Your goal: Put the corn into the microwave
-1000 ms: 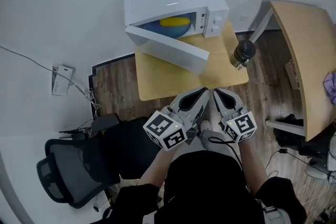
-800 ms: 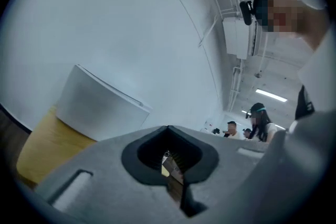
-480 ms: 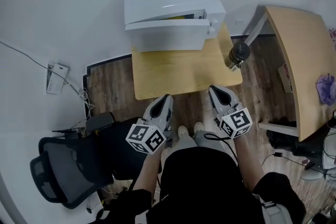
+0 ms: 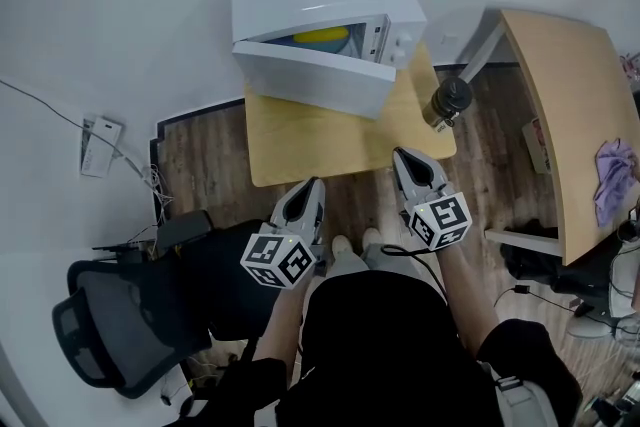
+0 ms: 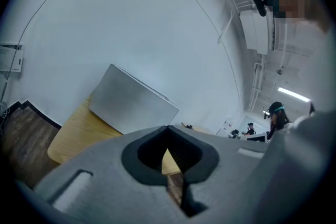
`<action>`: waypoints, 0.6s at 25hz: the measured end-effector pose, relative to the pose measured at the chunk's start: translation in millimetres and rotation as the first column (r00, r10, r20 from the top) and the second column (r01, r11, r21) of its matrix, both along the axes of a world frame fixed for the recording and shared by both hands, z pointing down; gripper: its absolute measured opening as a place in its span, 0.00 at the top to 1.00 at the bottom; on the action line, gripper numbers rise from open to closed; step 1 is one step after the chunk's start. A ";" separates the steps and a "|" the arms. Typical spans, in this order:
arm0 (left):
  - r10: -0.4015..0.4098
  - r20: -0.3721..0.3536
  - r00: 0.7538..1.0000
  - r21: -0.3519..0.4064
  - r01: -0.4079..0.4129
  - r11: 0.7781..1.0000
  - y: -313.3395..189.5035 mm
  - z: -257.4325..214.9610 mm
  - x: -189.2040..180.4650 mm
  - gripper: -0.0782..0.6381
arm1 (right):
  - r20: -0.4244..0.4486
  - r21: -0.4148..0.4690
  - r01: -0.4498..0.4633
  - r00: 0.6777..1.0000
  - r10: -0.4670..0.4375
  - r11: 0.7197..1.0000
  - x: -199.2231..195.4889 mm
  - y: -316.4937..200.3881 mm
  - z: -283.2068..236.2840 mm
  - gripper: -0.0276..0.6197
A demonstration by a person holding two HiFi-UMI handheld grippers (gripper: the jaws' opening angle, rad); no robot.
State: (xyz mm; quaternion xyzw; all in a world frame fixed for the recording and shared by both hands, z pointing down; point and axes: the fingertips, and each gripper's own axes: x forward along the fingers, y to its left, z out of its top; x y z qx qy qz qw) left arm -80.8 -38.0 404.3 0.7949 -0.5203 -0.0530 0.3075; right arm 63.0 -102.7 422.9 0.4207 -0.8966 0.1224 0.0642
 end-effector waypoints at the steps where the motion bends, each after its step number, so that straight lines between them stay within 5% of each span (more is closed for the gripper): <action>1: -0.002 -0.001 1.000 0.001 0.002 1.000 -0.3 -0.4 0.4 0.89 | -0.007 0.004 -0.003 1.000 0.004 1.000 -0.9 -2.1 -0.5 0.95; 15: -0.096 0.043 0.994 0.006 0.096 0.995 -6.3 2.9 -20.0 0.89 | -0.120 0.144 -0.065 0.989 0.083 0.987 -20.8 -120.4 -24.8 0.95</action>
